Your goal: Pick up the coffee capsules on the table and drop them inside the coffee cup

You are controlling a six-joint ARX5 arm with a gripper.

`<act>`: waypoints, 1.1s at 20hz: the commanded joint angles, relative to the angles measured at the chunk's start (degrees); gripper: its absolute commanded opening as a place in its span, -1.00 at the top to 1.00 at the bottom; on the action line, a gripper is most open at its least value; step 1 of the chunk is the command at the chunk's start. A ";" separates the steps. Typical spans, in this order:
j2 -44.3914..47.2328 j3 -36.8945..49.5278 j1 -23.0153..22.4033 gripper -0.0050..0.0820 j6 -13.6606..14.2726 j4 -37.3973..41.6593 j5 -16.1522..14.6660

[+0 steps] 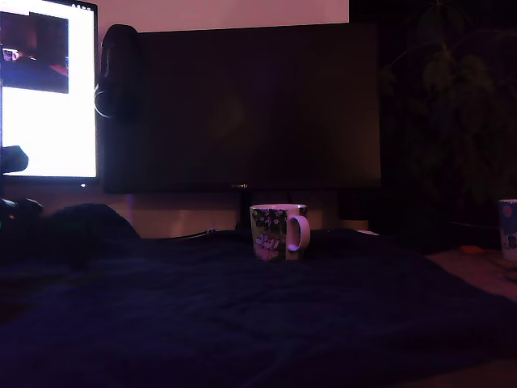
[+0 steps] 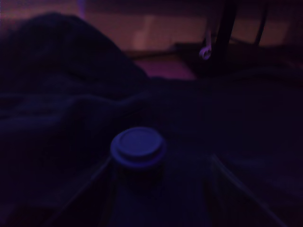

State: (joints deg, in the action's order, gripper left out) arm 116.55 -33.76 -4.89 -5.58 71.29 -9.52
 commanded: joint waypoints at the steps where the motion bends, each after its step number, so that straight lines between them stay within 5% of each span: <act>1: 2.08 -1.40 0.63 -0.51 1.14 -0.81 -0.61; 9: 3.82 -3.80 1.14 -0.45 3.17 -5.55 -0.44; 15: 3.82 -5.27 1.68 0.44 3.72 -8.17 -0.13; 19: 3.82 -5.90 1.95 0.44 4.17 -8.20 -0.13; 22: 3.82 -5.90 1.92 0.44 4.15 -5.38 -3.37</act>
State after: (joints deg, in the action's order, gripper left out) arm 118.87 -39.59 -3.22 -1.91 64.79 -12.16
